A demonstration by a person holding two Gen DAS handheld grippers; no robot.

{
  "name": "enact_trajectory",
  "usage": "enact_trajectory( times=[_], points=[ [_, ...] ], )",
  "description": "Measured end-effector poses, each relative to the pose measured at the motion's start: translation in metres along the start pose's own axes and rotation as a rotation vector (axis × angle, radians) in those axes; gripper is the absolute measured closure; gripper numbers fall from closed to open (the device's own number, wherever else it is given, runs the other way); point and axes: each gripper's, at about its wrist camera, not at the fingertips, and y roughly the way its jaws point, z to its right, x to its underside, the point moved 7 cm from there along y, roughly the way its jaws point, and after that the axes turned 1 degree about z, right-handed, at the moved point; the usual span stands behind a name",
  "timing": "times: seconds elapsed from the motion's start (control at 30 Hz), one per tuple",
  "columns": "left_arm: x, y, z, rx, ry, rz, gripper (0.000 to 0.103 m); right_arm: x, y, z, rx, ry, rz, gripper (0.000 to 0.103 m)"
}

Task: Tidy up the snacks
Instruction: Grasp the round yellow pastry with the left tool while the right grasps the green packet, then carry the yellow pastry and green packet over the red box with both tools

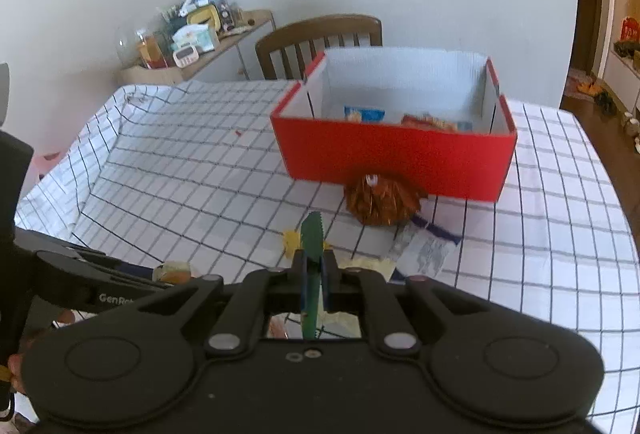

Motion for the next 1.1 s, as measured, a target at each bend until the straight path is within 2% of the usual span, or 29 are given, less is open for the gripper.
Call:
enact_trajectory(
  times=[0.2, 0.57, 0.8, 1.1],
  points=[
    [-0.031, -0.019, 0.012, -0.003, 0.031, 0.053, 0.049, -0.026, -0.014, 0.003, 0.009, -0.017, 0.037, 0.097],
    [-0.112, -0.051, 0.043, -0.025, 0.103, 0.175, 0.049, -0.093, -0.031, 0.033, 0.056, -0.002, 0.151, 0.097],
    [-0.156, -0.044, 0.063, -0.037, 0.144, 0.192, 0.049, -0.13, -0.018, 0.061, 0.088, 0.032, 0.186, 0.097],
    [-0.194, -0.011, 0.078, -0.094, 0.176, 0.167, 0.049, -0.156, 0.018, 0.091, 0.128, 0.057, 0.179, 0.097]
  ],
)
